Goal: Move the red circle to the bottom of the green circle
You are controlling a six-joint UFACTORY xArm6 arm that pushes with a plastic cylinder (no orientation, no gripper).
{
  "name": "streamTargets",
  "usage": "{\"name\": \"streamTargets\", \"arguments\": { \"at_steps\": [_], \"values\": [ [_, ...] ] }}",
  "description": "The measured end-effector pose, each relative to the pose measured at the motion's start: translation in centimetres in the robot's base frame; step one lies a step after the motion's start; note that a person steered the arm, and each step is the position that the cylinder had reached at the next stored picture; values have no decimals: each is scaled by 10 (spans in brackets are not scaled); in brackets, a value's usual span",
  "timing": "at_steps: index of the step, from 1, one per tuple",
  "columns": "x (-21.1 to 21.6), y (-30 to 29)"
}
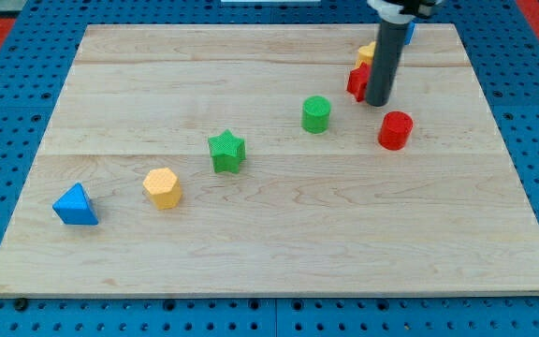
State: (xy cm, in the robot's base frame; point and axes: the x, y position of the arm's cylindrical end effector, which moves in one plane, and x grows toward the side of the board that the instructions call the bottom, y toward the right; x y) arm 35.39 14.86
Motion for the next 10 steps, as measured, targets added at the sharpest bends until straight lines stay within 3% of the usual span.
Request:
{"name": "streamTargets", "arguments": {
  "at_steps": [1, 3, 5, 6, 8, 10],
  "values": [
    [19, 2],
    [53, -53],
    [22, -11],
    [36, 22],
    [73, 5],
    [75, 26]
  ]
}}
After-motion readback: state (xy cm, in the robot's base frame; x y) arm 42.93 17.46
